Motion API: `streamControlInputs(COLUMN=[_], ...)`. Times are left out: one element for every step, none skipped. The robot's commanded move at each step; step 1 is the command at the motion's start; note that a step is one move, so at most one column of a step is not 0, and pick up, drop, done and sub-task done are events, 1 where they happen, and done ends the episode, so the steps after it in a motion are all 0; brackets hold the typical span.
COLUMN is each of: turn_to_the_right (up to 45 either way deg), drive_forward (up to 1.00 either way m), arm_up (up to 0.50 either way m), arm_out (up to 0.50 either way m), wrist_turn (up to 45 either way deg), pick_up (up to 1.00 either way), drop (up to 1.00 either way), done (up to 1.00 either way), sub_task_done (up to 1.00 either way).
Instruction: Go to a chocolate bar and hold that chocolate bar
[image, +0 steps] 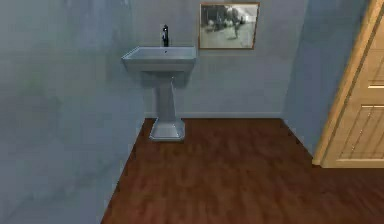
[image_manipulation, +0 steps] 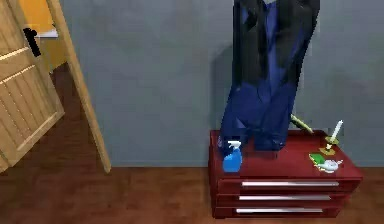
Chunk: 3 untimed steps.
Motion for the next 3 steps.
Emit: streamControlInputs(turn_to_the_right=[45.0,45.0,0.0], drive_forward=[0.00,0.00,0.10], arm_up=[0.00,0.00,0.00], arm_out=[0.00,0.00,0.00], wrist_turn=[0.0,0.0,0.0], pick_up=[0.00,0.00,0.00], drop=[0.00,0.00,0.00], done=[0.00,0.00,0.00], sub_task_done=[0.00,0.00,0.00])
